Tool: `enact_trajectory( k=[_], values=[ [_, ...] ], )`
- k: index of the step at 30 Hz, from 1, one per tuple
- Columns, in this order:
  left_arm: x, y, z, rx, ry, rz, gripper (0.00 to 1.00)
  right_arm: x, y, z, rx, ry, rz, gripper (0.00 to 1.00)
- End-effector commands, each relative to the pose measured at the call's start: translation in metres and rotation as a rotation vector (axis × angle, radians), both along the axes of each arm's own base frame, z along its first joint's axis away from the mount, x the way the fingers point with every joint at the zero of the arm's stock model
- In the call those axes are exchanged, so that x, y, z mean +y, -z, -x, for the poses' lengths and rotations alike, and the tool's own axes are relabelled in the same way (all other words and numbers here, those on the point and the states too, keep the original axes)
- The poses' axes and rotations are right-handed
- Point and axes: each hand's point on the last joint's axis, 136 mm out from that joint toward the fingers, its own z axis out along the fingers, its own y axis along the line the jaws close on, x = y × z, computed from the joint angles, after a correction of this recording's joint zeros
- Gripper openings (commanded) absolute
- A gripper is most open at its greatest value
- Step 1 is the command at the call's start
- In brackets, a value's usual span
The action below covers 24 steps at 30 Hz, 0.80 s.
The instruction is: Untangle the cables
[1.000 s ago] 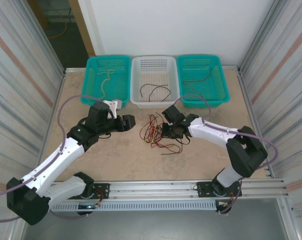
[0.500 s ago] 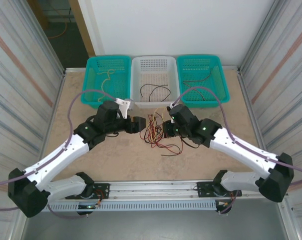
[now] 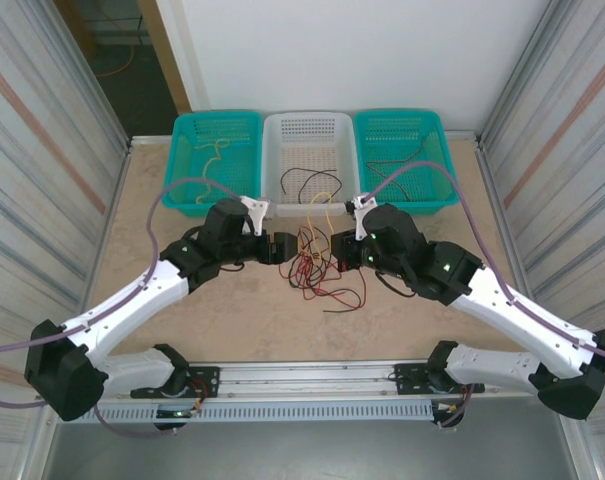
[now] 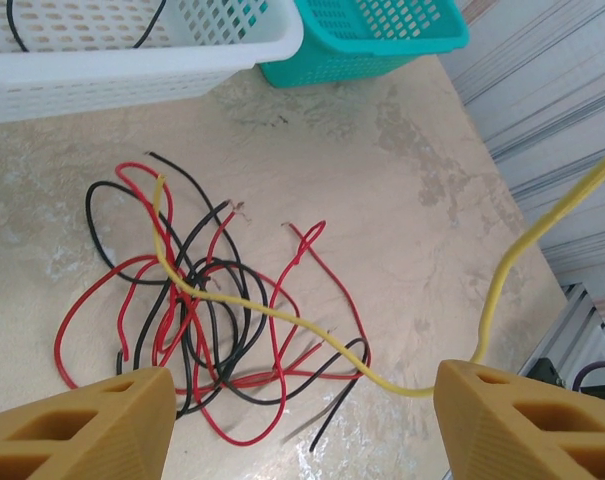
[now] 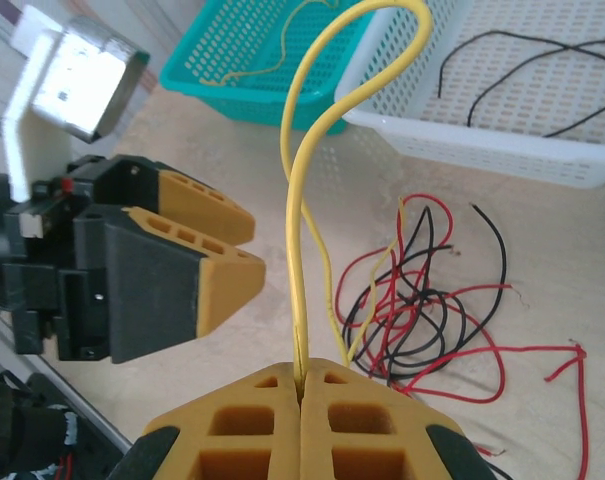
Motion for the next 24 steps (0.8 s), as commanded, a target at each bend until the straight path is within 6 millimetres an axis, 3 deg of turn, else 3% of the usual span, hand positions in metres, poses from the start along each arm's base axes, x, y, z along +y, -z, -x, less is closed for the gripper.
enact_trajectory(
  k=[1,12,19,24],
  values=[
    [-0.007,-0.009,-0.003,-0.012,0.015,0.031,0.70,0.000,-0.034,0.005,-0.078,-0.031,-0.047,0.00],
    [-0.023,0.012,-0.004,0.035,0.041,0.029,0.72,0.005,-0.069,0.015,-0.141,-0.077,-0.119,0.00],
    [-0.032,0.039,-0.014,0.105,0.027,0.001,0.72,0.009,-0.097,0.024,-0.187,-0.119,-0.170,0.00],
    [-0.031,0.059,-0.012,0.157,0.008,-0.007,0.71,-0.006,-0.131,0.030,-0.268,-0.110,-0.218,0.00]
  ],
)
